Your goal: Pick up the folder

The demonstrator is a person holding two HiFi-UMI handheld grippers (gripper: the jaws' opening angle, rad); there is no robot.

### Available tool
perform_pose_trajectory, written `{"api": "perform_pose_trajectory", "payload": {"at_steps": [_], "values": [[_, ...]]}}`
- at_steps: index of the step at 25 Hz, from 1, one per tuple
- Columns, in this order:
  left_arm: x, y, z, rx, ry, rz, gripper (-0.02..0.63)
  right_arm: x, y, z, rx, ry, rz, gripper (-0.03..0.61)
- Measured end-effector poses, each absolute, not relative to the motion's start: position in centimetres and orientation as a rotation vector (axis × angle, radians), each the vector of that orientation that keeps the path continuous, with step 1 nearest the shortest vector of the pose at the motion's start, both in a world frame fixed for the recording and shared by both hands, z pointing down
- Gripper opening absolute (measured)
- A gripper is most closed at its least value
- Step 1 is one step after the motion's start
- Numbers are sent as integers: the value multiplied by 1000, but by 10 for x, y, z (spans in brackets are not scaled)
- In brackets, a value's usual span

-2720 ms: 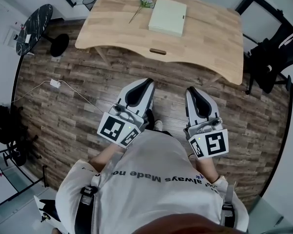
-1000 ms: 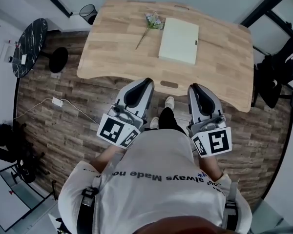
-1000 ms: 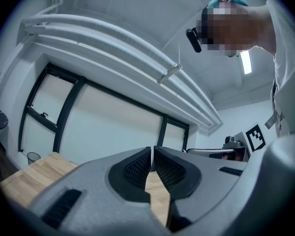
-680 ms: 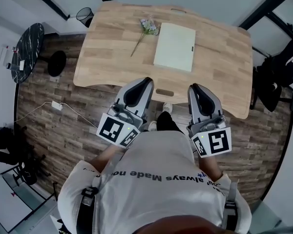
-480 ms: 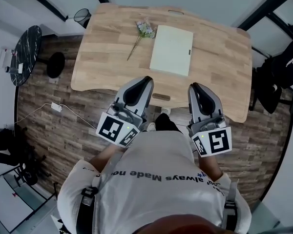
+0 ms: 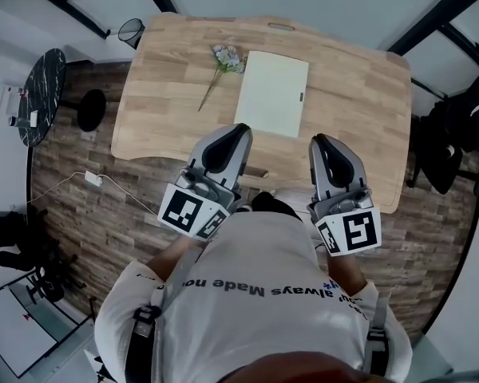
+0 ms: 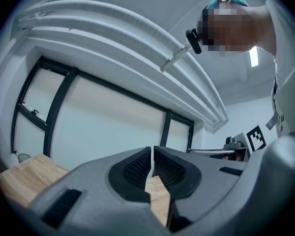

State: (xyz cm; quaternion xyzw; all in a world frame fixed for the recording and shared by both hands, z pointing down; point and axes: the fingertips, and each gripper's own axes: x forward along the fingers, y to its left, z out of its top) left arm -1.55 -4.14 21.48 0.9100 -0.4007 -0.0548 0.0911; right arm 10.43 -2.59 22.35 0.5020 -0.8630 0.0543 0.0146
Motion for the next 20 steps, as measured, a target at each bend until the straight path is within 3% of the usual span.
{"api": "perform_pose_trajectory", "payload": {"at_steps": [20], "values": [[-26,-93,204,2762,-1110,-153,20,90,-73,211,1625,-2654,140,31]]}}
